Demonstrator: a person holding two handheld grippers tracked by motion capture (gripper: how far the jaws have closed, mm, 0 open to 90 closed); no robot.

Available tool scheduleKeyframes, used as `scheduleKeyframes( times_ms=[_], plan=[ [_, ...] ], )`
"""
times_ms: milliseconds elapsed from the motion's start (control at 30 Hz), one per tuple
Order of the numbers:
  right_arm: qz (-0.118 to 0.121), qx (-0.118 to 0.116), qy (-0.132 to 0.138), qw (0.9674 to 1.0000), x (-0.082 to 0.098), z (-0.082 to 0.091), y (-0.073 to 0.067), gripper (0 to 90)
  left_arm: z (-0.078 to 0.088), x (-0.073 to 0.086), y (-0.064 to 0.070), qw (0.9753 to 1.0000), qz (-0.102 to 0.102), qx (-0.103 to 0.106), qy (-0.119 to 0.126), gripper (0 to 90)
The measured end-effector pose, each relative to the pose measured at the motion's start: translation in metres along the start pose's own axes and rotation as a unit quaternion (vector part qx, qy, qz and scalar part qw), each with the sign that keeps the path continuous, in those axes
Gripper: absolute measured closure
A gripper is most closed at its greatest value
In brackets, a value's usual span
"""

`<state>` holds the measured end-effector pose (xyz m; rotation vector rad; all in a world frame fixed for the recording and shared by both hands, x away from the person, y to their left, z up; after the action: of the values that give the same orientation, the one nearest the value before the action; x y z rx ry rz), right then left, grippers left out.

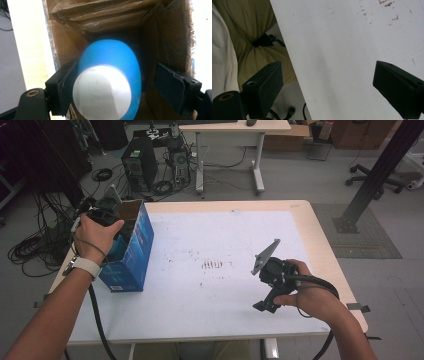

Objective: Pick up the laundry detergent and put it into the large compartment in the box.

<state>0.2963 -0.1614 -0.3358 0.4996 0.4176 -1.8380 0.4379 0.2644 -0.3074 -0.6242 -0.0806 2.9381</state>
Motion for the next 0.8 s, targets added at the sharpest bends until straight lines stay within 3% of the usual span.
scheduleKeyframes(
  times_ms=[300, 367, 800],
  plan=[
    [0.0, 0.001, 0.0, 1.0, 0.0, 0.001, 0.0, 9.6, 0.004, -0.001, 0.001, 1.0, -0.004, 0.001, 0.006, 19.1],
    [0.001, 0.001, 0.0, 1.0, -0.001, 0.001, 0.0, 9.6, 0.006, -0.001, 0.001, 0.9999, -0.008, -0.003, 0.007, 15.0],
    [0.002, 0.002, 0.0, 1.0, -0.002, 0.002, -0.002, 9.6, 0.014, -0.002, -0.001, 0.9998, 0.0, 0.017, 0.011, 14.2]
  ],
)
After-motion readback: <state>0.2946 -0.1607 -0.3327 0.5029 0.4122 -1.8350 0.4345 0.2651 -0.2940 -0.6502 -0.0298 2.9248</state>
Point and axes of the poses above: each handheld gripper's, and its own axes: z roughly backward along the jaws, x roughly out of its underside, y roughly to its right, the point moved 4 cm from there along -z, roughly forward along the jaws, and after that the axes turned 10 degrees about y, right-handed, at the moved point
